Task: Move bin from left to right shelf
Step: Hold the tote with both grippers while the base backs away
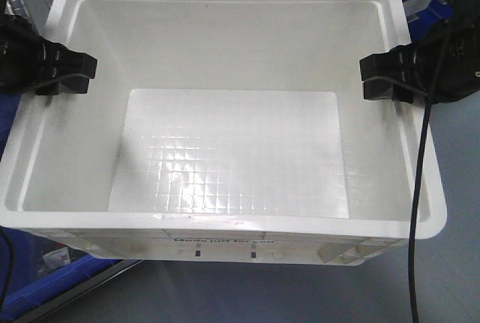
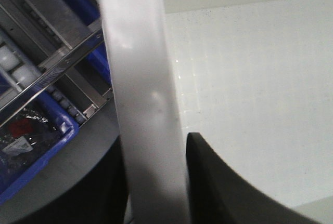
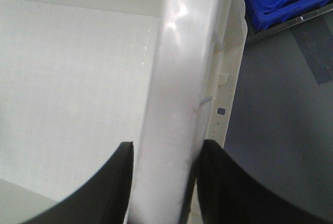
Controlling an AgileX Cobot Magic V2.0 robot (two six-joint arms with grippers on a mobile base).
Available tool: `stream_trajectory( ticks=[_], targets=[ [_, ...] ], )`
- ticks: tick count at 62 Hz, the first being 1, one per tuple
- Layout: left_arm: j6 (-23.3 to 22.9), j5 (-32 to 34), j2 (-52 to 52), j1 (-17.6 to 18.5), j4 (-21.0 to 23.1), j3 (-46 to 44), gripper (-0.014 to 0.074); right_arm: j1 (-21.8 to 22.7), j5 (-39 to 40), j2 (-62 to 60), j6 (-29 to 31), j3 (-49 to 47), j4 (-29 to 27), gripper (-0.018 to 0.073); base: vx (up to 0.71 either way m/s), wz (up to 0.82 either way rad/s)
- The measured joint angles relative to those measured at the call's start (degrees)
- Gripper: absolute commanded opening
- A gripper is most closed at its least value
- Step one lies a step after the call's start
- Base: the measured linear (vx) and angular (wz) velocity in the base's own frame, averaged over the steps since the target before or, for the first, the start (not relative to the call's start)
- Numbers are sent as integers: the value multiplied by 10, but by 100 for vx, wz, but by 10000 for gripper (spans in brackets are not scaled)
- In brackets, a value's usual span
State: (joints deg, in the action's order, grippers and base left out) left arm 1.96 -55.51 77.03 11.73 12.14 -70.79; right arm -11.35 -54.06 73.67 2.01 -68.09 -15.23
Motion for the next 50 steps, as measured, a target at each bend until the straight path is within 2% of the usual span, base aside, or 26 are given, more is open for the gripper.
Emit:
stream_trajectory(
  ticks=[50],
  targets=[
    [0,0,0,0,-1,0,-8,0,0,0,0,0,0,-4,6,-36]
  ],
)
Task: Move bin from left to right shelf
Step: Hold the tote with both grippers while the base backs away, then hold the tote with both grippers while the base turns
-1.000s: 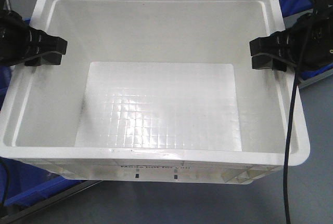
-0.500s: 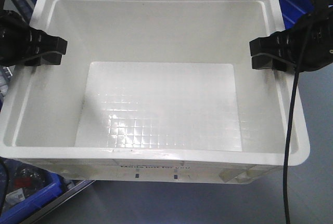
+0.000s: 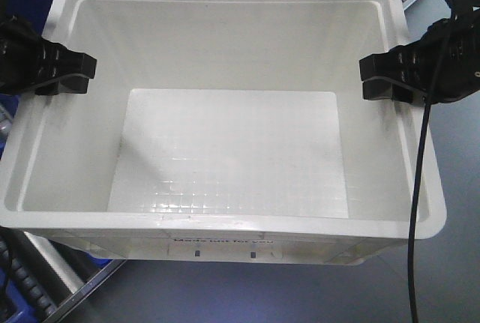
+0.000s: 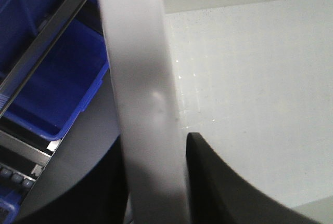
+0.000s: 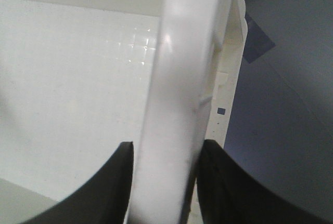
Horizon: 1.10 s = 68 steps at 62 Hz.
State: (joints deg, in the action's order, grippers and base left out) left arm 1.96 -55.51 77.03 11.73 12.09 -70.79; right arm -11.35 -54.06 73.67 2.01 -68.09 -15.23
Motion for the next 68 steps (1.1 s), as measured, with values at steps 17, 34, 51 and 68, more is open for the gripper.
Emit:
stream_trajectory(
  ticks=[17,34,51,68],
  targets=[
    [0,0,0,0,0,0,-8,0,0,0,0,0,0,-4,11,-55],
    [0,0,0,0,0,0,-8,0,0,0,0,0,0,-4,15,-63],
    [0,0,0,0,0,0,-8,0,0,0,1,0,0,-4,16,-59],
    [0,0,0,0,0,0,-8,0,0,0,1,0,0,-4,17,-48]
  ],
)
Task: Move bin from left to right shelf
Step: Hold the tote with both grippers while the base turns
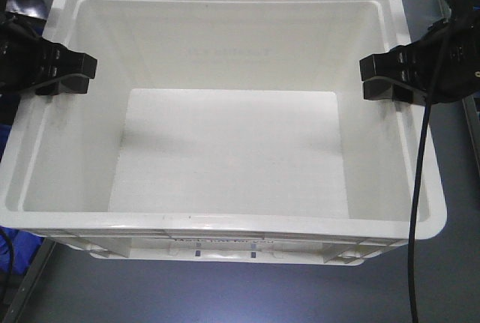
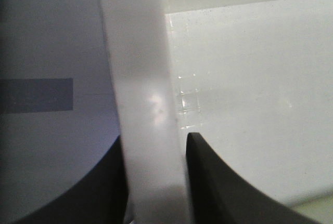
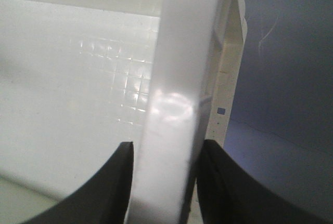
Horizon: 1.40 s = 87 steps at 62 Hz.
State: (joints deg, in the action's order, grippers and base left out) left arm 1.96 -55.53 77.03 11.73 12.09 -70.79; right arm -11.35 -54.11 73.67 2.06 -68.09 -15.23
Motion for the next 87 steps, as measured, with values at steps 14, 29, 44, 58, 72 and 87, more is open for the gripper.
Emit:
stream_trajectory(
  ticks=[14,29,44,58,72,87],
  targets=[
    [0,0,0,0,0,0,-8,0,0,0,0,0,0,-4,18,-37],
    [0,0,0,0,0,0,-8,0,0,0,0,0,0,-4,18,-29],
    [0,0,0,0,0,0,-8,0,0,0,0,0,0,-4,19,-19],
    [0,0,0,0,0,0,-8,0,0,0,0,0,0,-4,21,-14],
    [0,0,0,0,0,0,-8,0,0,0,0,0,0,-4,24,-11],
    [0,0,0,0,0,0,-8,0,-1,0,0,0,0,-4,28,-5]
  ],
)
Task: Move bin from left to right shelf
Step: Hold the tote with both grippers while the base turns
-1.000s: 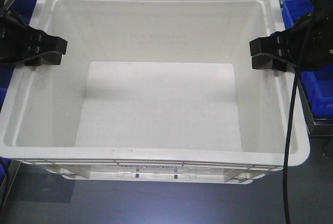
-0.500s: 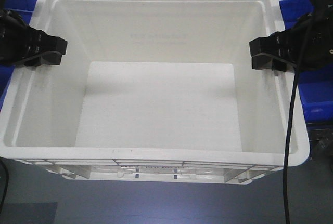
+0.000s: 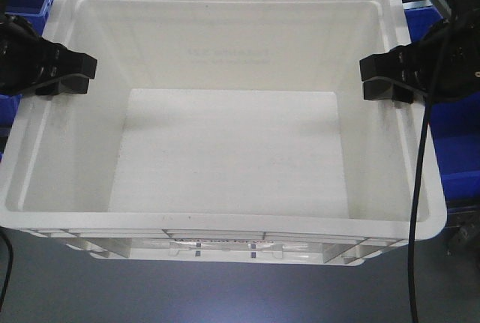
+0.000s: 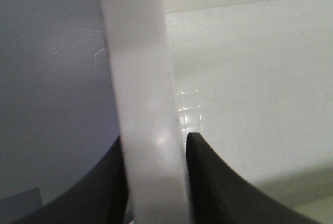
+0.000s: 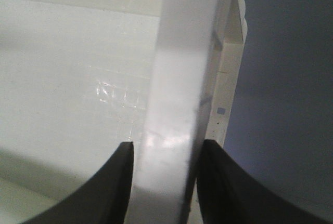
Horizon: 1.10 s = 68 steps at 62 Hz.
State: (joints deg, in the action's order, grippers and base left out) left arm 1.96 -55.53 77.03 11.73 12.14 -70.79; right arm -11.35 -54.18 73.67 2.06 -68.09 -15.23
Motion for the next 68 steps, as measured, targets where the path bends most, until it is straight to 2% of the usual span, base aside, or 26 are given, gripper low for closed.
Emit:
stream_trajectory(
  ticks=[68],
  targets=[
    [0,0,0,0,0,0,-8,0,0,-1,0,0,0,-4,32,6]
  ],
)
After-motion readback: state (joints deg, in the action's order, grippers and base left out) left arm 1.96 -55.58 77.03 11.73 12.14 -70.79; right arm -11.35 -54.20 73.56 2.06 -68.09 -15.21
